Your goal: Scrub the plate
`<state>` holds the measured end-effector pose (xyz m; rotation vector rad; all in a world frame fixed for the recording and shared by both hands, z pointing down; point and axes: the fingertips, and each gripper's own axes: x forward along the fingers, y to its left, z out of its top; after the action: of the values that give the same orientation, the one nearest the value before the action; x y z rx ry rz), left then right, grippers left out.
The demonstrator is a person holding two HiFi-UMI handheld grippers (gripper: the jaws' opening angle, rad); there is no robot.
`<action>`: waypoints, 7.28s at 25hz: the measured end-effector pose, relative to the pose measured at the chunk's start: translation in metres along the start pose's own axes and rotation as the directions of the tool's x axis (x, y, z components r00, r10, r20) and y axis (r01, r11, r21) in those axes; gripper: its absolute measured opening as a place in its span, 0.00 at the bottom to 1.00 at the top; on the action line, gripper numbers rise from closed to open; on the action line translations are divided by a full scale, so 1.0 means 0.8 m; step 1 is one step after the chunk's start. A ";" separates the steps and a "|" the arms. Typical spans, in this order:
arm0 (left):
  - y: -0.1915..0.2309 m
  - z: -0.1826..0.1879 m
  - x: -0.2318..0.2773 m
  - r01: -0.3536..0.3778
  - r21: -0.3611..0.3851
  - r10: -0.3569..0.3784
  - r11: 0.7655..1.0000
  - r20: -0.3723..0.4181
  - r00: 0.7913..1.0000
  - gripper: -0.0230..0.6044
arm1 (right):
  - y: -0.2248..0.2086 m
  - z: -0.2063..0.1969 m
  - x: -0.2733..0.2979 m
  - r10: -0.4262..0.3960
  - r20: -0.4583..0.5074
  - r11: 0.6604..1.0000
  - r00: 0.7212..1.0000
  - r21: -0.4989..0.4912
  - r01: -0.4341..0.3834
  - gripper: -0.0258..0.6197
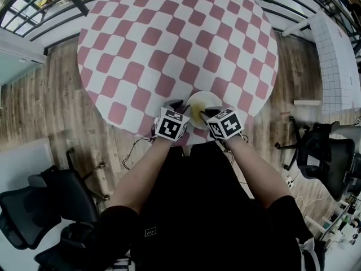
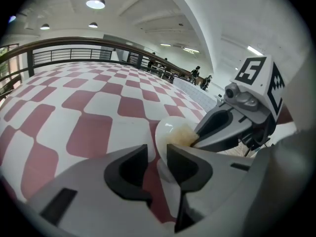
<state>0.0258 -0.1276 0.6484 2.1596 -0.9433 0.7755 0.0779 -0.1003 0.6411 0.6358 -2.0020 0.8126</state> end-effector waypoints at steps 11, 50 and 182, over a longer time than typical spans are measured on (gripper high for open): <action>-0.001 -0.003 -0.002 -0.006 0.030 0.006 1.000 -0.003 1.000 0.24 | -0.008 -0.018 -0.003 -0.008 -0.045 0.999 0.999 -0.051 0.006 0.10; -0.004 -0.001 -0.001 -0.005 0.051 0.005 0.999 0.005 1.000 0.23 | 0.012 0.016 0.009 0.008 0.012 1.000 1.000 0.027 -0.008 0.10; -0.299 0.307 -0.271 -0.021 0.375 -0.217 0.927 0.579 0.786 0.07 | 0.007 0.057 -0.523 -0.059 0.872 0.994 0.485 0.008 0.107 0.10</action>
<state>0.1529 -0.0972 0.2643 2.8573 -1.0374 0.1742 0.2593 -0.0765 0.2619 1.3069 -2.8633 0.3548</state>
